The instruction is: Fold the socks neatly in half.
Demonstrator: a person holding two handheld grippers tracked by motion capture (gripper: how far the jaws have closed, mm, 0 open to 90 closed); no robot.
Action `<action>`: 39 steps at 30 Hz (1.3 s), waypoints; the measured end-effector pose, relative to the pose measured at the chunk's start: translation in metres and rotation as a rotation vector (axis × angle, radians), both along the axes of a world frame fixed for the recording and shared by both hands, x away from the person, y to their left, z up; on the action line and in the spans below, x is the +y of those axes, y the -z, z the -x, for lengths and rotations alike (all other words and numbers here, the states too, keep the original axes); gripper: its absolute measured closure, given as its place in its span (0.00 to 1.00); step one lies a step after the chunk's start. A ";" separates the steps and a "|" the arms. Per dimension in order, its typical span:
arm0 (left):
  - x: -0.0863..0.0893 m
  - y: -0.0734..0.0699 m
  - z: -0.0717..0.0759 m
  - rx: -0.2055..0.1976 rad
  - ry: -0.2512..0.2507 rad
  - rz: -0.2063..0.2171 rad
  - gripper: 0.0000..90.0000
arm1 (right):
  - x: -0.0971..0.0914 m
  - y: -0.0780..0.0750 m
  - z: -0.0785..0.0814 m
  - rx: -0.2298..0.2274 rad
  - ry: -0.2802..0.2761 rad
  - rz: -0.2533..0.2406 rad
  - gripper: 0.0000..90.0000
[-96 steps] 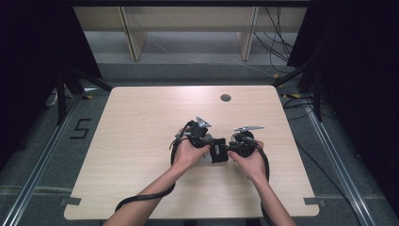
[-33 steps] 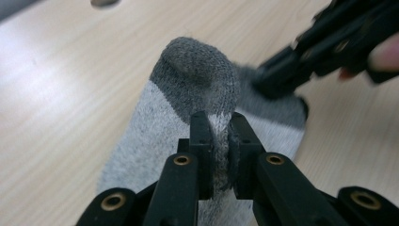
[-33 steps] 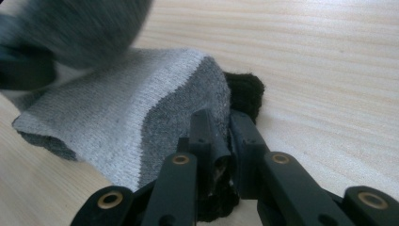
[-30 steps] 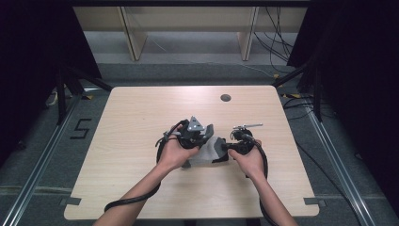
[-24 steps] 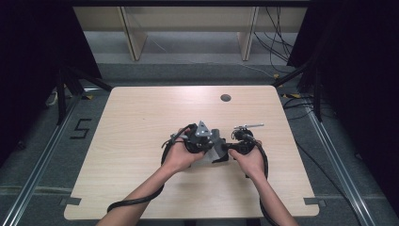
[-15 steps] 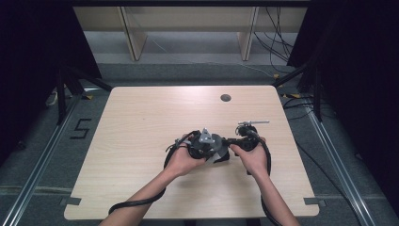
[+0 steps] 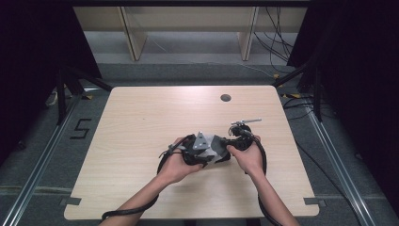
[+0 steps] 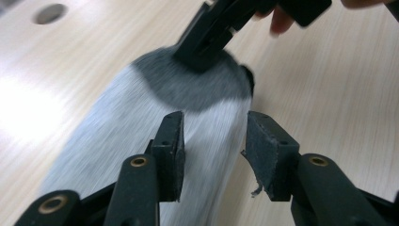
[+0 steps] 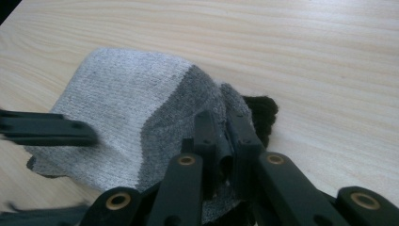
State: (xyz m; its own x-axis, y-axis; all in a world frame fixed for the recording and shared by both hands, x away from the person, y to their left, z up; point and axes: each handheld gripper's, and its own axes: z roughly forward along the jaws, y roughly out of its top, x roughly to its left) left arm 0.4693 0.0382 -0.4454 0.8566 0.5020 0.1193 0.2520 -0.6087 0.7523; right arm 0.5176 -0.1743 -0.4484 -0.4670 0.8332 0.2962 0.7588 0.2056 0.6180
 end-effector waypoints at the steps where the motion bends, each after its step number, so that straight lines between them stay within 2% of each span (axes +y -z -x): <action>1: 0.009 0.001 0.003 0.013 -0.022 0.012 0.66 | -0.002 -0.001 0.000 0.002 0.001 0.003 0.93; 2: 0.015 0.002 0.003 0.023 -0.029 0.033 0.68 | -0.002 -0.002 0.001 0.003 0.020 0.007 0.93; 3: 0.022 0.004 0.004 0.036 -0.046 0.053 0.70 | -0.003 -0.003 0.000 0.005 0.013 -0.002 0.93; 4: 0.027 0.005 0.003 0.046 -0.063 0.061 0.72 | -0.004 -0.003 -0.001 -0.003 0.007 0.009 0.93; 5: 0.032 0.007 0.001 0.060 -0.081 0.061 0.73 | -0.004 -0.003 -0.001 -0.001 0.008 0.014 0.93; 8: 0.037 0.015 -0.005 0.101 -0.087 0.038 0.79 | -0.003 0.001 -0.001 -0.010 -0.002 0.033 0.93; 9: 0.036 0.018 -0.006 0.108 -0.084 0.027 0.80 | -0.002 0.002 -0.001 0.008 0.003 0.042 0.93; 11: 0.036 0.021 -0.010 0.101 -0.080 0.002 0.82 | -0.003 0.007 -0.001 0.003 -0.004 0.047 0.94; 13: 0.038 0.023 -0.017 0.105 -0.093 0.007 0.83 | -0.003 0.010 -0.002 0.000 -0.004 0.043 0.94; 14: 0.040 0.024 -0.021 0.093 -0.107 0.002 0.84 | -0.004 0.010 -0.002 -0.004 0.008 0.049 0.94; 15: 0.041 0.024 -0.023 0.094 -0.107 0.001 0.84 | -0.002 0.011 -0.001 0.039 0.031 0.031 0.94; 16: 0.043 0.025 -0.025 0.100 -0.112 0.008 0.84 | -0.003 0.012 -0.001 0.041 0.041 0.033 0.95; 18: 0.044 0.026 -0.027 0.094 -0.124 0.005 0.84 | -0.001 0.013 0.000 0.035 0.040 0.028 0.95; 20: 0.043 0.026 -0.027 0.077 -0.129 -0.013 0.84 | 0.001 0.015 0.001 0.010 0.025 0.033 0.95; 23: 0.042 0.027 -0.029 0.062 -0.144 -0.024 0.83 | 0.002 0.015 0.001 0.007 0.032 0.044 0.94; 24: 0.042 0.027 -0.030 0.061 -0.147 -0.024 0.83 | 0.003 0.017 0.000 -0.025 0.025 0.038 0.94; 25: 0.042 0.026 -0.030 0.060 -0.145 -0.026 0.83 | 0.003 0.016 0.002 0.009 0.038 0.041 0.94; 26: 0.042 0.026 -0.030 0.060 -0.145 -0.028 0.83 | 0.003 0.016 0.002 0.001 0.039 0.040 0.94; 28: 0.042 0.025 -0.029 0.069 -0.149 -0.018 0.81 | 0.004 0.016 0.002 -0.001 0.049 0.041 0.94; 29: 0.042 0.024 -0.029 0.073 -0.145 -0.008 0.80 | 0.003 0.016 0.002 -0.033 0.025 0.037 0.93; 30: 0.042 0.023 -0.029 0.078 -0.147 0.005 0.78 | 0.002 0.017 0.001 -0.041 0.018 0.020 0.93; 32: 0.042 0.021 -0.028 0.089 -0.157 0.026 0.73 | 0.002 0.016 0.001 -0.054 0.002 0.023 0.91; 33: 0.042 0.019 -0.027 0.088 -0.154 0.027 0.72 | 0.003 0.016 0.001 -0.054 0.019 0.029 0.91; 34: 0.042 0.018 -0.027 0.085 -0.157 0.027 0.71 | 0.006 0.013 0.005 -0.008 0.047 0.032 0.90; 35: 0.042 0.016 -0.027 0.085 -0.161 0.032 0.70 | 0.006 0.014 0.003 -0.059 0.027 0.045 0.90; 36: 0.043 0.016 -0.027 0.084 -0.163 0.041 0.69 | 0.007 0.012 0.005 -0.028 0.041 0.039 0.89; 37: 0.043 0.014 -0.027 0.075 -0.165 0.045 0.68 | 0.006 0.013 0.004 -0.062 0.022 0.041 0.88; 39: 0.044 0.012 -0.027 0.061 -0.177 0.057 0.65 | 0.007 0.012 0.004 -0.066 0.012 0.039 0.87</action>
State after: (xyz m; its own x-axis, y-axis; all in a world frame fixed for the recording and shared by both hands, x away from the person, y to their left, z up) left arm 0.4964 0.0817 -0.4573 0.7591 0.6500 0.0364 0.3979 -0.5075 0.7642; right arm 0.5136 -0.1675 -0.4609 -0.4741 0.8492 0.2327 0.7194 0.2213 0.6584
